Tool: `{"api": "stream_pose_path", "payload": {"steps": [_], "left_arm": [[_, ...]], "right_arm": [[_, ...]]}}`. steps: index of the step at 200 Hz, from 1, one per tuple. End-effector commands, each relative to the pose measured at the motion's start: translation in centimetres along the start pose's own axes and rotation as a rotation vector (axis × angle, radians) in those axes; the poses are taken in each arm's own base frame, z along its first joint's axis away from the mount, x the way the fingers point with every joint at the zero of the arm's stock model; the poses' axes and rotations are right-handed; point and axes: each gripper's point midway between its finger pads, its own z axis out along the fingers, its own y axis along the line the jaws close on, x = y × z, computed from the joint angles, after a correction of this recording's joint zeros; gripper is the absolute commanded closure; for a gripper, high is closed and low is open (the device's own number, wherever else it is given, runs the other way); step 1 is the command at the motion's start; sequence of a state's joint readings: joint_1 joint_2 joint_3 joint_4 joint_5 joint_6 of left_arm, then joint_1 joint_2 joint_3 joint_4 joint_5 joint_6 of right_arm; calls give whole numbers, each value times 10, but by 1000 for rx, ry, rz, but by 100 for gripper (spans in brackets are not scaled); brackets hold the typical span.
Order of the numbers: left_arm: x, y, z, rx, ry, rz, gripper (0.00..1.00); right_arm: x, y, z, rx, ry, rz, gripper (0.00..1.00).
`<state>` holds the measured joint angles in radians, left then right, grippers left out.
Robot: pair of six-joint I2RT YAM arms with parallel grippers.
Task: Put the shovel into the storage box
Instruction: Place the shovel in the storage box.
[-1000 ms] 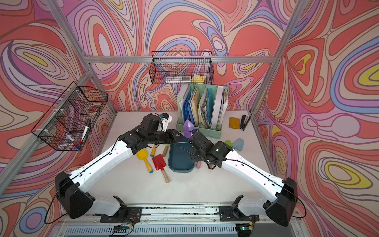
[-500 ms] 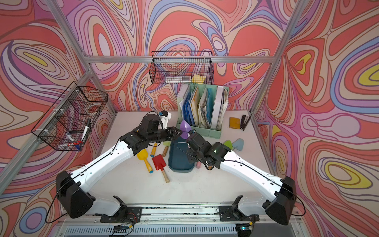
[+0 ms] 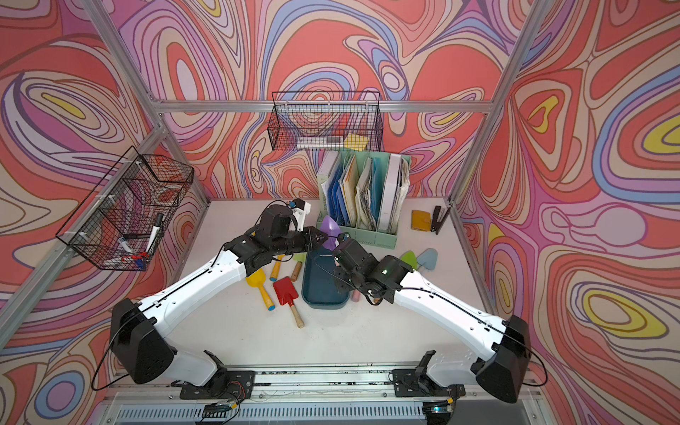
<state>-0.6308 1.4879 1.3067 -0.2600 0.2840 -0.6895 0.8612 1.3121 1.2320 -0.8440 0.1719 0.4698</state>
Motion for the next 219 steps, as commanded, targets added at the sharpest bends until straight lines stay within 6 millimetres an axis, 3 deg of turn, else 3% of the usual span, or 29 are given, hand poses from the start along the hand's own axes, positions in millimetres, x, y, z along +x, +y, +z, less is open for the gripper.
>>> {"api": "stream_pose_path", "payload": {"steps": [1,20,89,118,152,182,219], "left_arm": [[-2,-3,5,15,-17,5,89],[-1,-3,6,17,-15,5,100],[4,3,6,1,-13,3,100],[8,12,6,-33,-13,2,100],[12,25,8,-87,-10,11,100],[14,32,14,-115,5,41,100],[37,46,30,-168,161,100,100]], "right_arm": [[-3,5,-2,-20,-23,10,100],[-3,5,-1,-21,-21,13,100],[-3,3,-1,-8,-33,30,100],[-3,-2,-4,17,-38,42,51],[0,-14,-16,56,-47,65,19],[10,-25,-31,78,-42,99,16],[24,-46,-48,140,-42,140,17]]}}
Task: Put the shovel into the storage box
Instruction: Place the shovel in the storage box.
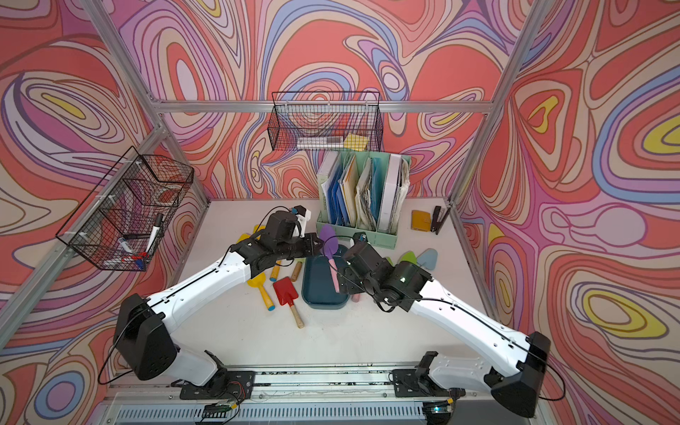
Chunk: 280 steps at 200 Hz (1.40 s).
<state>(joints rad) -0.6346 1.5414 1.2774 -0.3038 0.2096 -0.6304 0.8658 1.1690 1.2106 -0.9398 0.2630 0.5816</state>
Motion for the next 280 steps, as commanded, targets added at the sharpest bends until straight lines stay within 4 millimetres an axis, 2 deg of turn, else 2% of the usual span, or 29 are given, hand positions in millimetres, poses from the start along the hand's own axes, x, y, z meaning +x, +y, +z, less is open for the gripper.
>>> {"api": "stream_pose_path", "payload": {"steps": [1,38,92,152,280], "left_arm": [[14,7,12,-42,100,72,100],[21,22,36,-94,148,106,100],[20,32,64,-115,143,122,100],[40,44,95,-106,196,110,100],[77,65,126,-122,310,31,100]], "right_arm": [[15,-22,-9,80,21,23,17],[26,-35,-13,102,19,44,17],[34,-37,-6,111,33,49,19],[37,-36,6,129,58,28,19],[40,-32,19,124,71,12,20]]}}
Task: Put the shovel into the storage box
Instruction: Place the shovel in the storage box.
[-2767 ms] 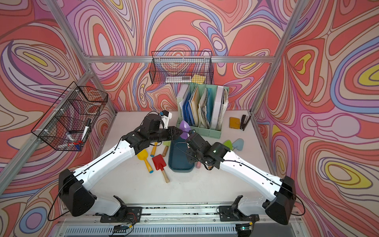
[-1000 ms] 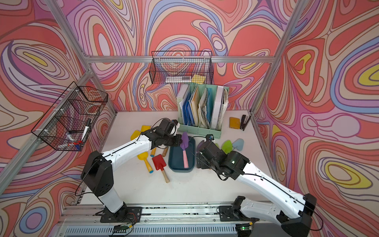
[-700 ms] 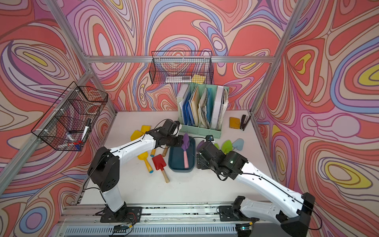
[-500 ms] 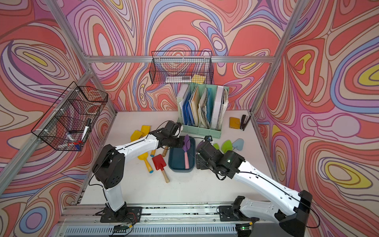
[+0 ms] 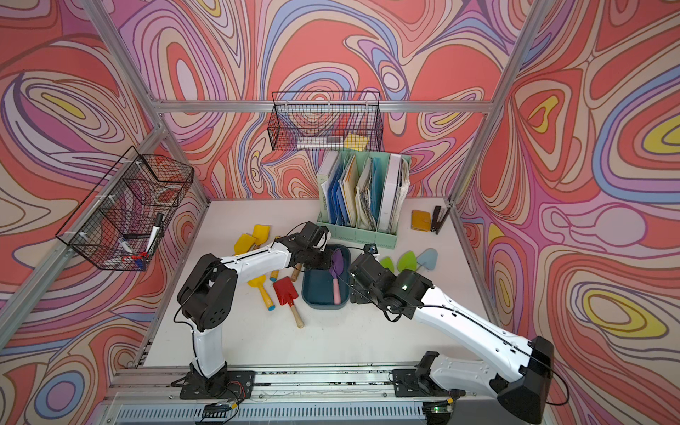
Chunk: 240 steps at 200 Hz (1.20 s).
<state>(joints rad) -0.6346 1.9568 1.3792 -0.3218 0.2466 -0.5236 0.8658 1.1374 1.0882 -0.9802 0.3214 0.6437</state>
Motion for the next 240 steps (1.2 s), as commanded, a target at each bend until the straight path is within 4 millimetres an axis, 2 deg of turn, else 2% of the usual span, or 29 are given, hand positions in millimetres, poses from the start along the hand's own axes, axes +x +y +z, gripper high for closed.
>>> {"api": "stream_pose_path", "payload": {"steps": [1,51,88,128,173,203,240], "left_arm": [[0,-3,9,13,13,-11,100],[5,3,16,-7,37,-26,99],[10,6,19,-19,60,-35,71],[9,7,17,-31,56,-32,51],[-4,-2,-4,-36,24,-5,36],[-16,-17,-24,-5,-23,20,33],[-30,-35,-51,39,-82,41,30]], "right_arm": [[2,0,4,5,1,-12,20],[3,1,5,1,0,-12,19],[4,1,7,-1,3,-13,19],[5,2,7,-4,4,-12,19],[5,-7,4,32,-7,22,19],[5,-25,2,129,-23,66,20],[5,-59,9,221,-9,202,20]]}}
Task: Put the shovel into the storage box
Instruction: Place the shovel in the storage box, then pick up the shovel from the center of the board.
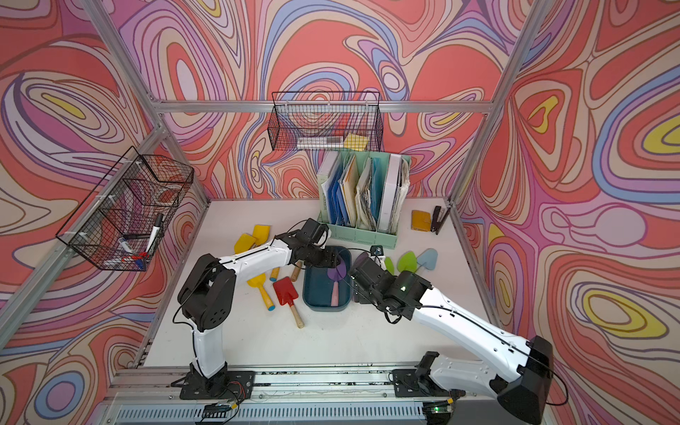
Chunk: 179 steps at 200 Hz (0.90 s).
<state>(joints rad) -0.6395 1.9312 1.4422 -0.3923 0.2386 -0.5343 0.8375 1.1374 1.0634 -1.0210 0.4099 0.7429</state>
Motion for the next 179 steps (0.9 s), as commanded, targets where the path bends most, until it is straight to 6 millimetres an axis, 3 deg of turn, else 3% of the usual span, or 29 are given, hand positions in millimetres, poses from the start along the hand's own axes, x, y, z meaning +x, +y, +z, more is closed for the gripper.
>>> {"api": "stream_pose_path", "payload": {"steps": [1,60,96,125,179], "left_arm": [[-17,-23,-32,38,-66,45,30],[-24,-55,-86,147,-172,104,22],[-16,-68,-112,240,-222,121,20],[-2,-70,-118,265,-209,130,20],[12,-67,-116,266,-186,142,20]], "right_arm": [[-1,-31,8,99,5,108,20],[-8,-103,47,179,91,319,20],[-3,-124,75,217,161,365,21],[-1,-135,98,223,188,408,23],[-10,-165,122,246,204,492,27]]}}
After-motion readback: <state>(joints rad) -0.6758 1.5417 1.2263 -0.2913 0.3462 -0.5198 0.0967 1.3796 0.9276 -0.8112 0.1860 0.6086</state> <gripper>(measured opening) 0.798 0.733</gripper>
